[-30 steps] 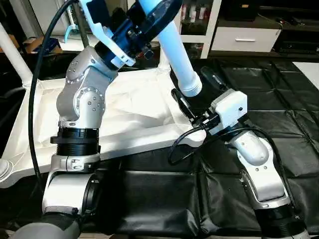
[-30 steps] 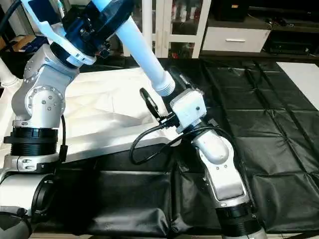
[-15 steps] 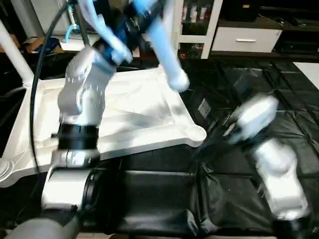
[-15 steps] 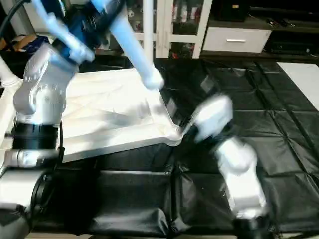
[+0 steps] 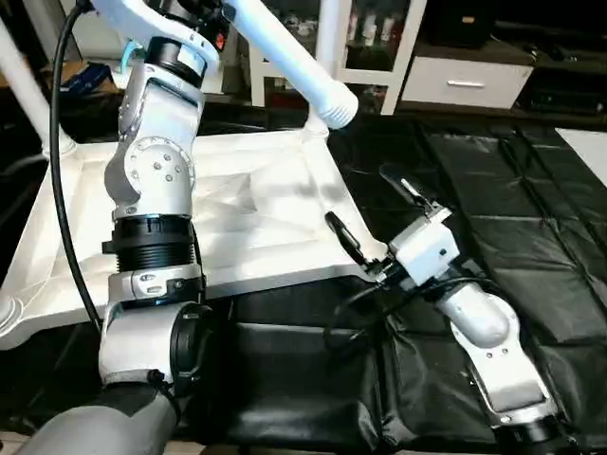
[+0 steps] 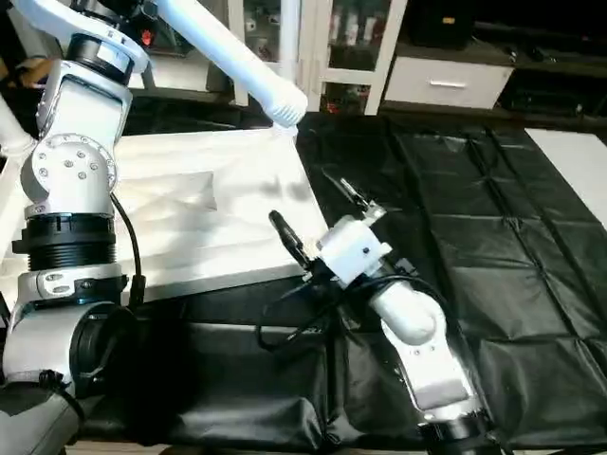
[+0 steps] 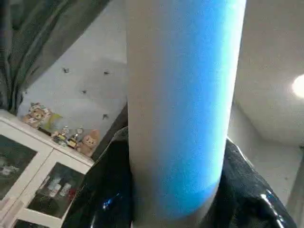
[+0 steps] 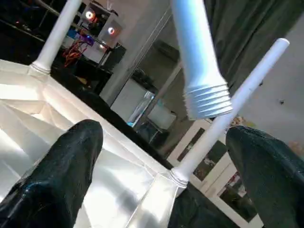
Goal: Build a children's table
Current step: Insert table leg to table base
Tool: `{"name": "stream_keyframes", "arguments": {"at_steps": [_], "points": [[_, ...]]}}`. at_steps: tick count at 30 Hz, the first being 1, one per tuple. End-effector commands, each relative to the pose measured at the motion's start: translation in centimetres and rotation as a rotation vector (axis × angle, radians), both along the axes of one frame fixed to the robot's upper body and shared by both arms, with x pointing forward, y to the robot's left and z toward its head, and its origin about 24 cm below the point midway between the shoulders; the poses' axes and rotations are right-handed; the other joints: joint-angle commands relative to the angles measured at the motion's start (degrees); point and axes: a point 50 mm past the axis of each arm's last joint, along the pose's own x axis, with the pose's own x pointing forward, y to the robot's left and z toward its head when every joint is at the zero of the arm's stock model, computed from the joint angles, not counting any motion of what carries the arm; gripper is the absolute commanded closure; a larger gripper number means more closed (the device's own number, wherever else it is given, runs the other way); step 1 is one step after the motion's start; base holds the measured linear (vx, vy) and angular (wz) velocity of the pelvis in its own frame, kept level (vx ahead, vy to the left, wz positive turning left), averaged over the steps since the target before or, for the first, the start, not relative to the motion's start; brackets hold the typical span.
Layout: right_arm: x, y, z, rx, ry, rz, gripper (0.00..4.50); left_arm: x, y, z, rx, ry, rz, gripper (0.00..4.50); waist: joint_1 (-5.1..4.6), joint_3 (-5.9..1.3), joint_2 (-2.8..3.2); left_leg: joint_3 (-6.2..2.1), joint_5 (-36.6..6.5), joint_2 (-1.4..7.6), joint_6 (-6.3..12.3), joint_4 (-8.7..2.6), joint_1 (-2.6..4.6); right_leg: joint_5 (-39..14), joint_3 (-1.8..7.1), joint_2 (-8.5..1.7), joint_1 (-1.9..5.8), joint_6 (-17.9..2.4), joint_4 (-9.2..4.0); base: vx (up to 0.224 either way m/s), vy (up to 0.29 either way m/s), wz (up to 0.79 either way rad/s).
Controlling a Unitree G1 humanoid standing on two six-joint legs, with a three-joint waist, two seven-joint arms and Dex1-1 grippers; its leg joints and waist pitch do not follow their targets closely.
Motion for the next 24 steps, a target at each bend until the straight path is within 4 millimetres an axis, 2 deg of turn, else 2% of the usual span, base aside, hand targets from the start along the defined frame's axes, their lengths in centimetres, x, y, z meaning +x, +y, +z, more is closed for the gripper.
{"name": "stream_keyframes", "arguments": {"at_steps": [1, 7, 11, 12, 13, 15, 16, 17, 21, 24], "points": [[0.5, -0.1, 1.0, 0.01, -0.033, -0.02, 0.0, -0.5, -0.5, 0.8, 0.01, -0.023, -0.017, 2.76, -0.05, -4.79, 0.02, -1.74, -12.7, 2.49, 2.2, -4.72, 1.78, -11.2, 1.08, -2.41, 2.84, -10.4, -3.49, 0.0, 0.0, 0.0], [1.2, -0.1, 2.8, 0.026, -0.079, -0.017, 0.0, -0.5, -1.1, 0.6, 0.028, -0.017, -0.034, 2.76, -0.31, -4.74, -0.04, -1.65, -12.5, 2.33, 2.05, -4.59, 1.74, -11.8, 1.13, -2.31, 2.91, -10.1, -3.54, 0.0, 0.0, 0.0], [2.0, 0.2, 3.5, 0.025, -0.073, -0.031, 0.0, -0.6, -1.5, 0.4, 0.041, -0.016, -0.042, 2.76, -0.4, -4.76, 0.12, -1.71, -13.0, 2.38, 1.49, -4.68, 1.82, -12.0, 1.1, -2.25, 2.87, -10.2, -3.56, 0.0, 0.0, 0.0], [2.3, 0.4, 3.6, 0.024, -0.066, -0.037, 0.0, -0.6, -1.6, 0.4, 0.045, -0.015, -0.046, 2.76, -0.39, -4.78, 0.46, -1.76, -12.9, 2.34, 1.37, -4.68, 1.85, -11.9, 1.1, -2.23, 2.87, -10.3, -3.46, 0.0, 0.0, 0.0], [2.6, 0.6, 3.7, 0.025, -0.056, -0.04, 0.0, -0.6, -1.7, 0.3, 0.054, -0.016, -0.051, 2.76, -0.47, -4.82, 0.31, -1.71, -12.9, 2.32, 1.25, -4.66, 1.88, -11.7, 1.1, -2.22, 2.85, -10.3, -3.51, 0.0, 0.0, 0.0], [3.9, 2.2, 4.0, 0.022, 0.024, -0.002, 0.0, -1.0, -2.9, -0.1, 0.161, -0.049, -0.065, 2.76, -0.45, -4.87, 0.95, -1.83, -12.9, 2.35, 1.06, -4.76, 1.94, -11.0, 1.1, -2.24, 2.87, -10.8, -3.39, 0.0, 0.0, 0.0], [3.9, 2.2, 4.0, 0.022, 0.024, -0.001, 0.0, -1.0, -2.9, -0.1, 0.163, -0.05, -0.066, 2.76, -0.74, -4.85, 0.69, -1.86, -12.8, 2.39, 1.17, -4.8, 1.84, -10.4, 1.06, -2.16, 2.94, -11.2, -3.37, 0.0, 0.0, 0.0], [4.6, 3.2, 4.4, 0.002, 0.051, 0.015, 0.0, -1.2, -3.6, -0.5, 0.222, -0.059, -0.071, 2.76, -0.56, -4.96, 1.18, -1.83, -12.2, 2.43, 0.83, -4.73, 1.99, -9.2, 1.12, -2.21, 2.88, -11.3, -3.25, 0.0, 0.0, 0.0], [6.0, 4.0, 5.2, 0.01, 0.076, -0.013, 0.0, -1.2, -4.3, -0.9, 0.243, -0.055, -0.084, 2.76, -0.46, -5.0, 1.27, -1.74, -11.8, 2.43, 0.19, -4.71, 2.18, -7.3, 1.17, -2.26, 2.94, -12.4, -3.05, 0.0, 0.0, 0.0], [7.1, 4.2, 5.6, 0.005, 0.086, -0.058, 0.0, -1.4, -4.7, -0.8, 0.251, -0.067, -0.103, 2.76, -0.44, -5.18, 1.14, -1.72, -9.5, 2.32, -0.14, -4.64, 2.12, -4.1, 1.06, -2.19, 3.18, -13.2, -2.57, 0.0, 0.0, 0.0]]}}
